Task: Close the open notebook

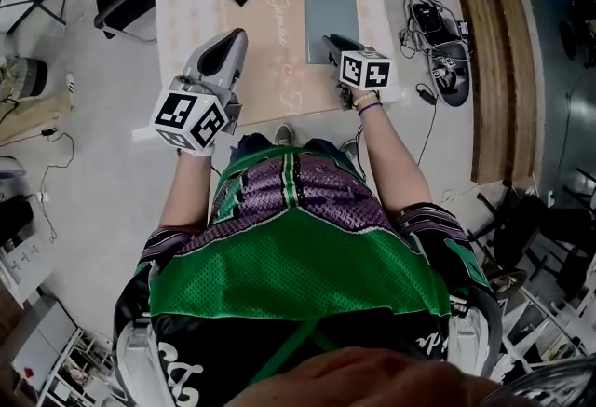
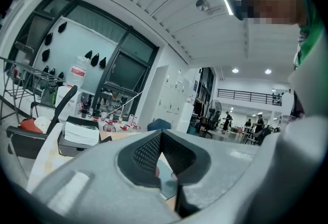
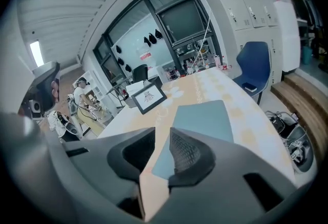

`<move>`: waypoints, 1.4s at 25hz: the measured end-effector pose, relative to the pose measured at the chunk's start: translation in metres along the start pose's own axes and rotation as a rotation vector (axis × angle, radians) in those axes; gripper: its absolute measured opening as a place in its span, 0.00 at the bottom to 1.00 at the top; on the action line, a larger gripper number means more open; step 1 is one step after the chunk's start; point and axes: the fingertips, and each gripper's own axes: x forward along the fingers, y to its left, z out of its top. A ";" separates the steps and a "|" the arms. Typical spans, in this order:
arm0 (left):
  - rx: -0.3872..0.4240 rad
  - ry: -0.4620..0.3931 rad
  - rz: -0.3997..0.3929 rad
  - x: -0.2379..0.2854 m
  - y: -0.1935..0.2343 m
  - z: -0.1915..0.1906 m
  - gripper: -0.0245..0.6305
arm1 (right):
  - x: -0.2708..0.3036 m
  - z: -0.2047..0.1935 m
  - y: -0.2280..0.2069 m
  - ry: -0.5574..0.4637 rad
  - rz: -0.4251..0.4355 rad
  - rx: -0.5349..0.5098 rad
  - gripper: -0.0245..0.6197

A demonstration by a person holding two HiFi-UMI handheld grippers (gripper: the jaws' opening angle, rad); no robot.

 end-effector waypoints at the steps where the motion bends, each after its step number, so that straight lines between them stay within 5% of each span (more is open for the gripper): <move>1: 0.000 0.001 -0.003 0.002 -0.005 -0.001 0.06 | -0.007 0.000 -0.001 -0.002 -0.002 -0.008 0.16; 16: 0.042 0.042 -0.071 0.038 -0.084 -0.009 0.06 | -0.130 0.030 -0.013 -0.130 -0.004 -0.022 0.16; 35: 0.149 -0.002 -0.079 0.055 -0.136 0.036 0.06 | -0.257 0.113 -0.026 -0.315 -0.073 -0.129 0.16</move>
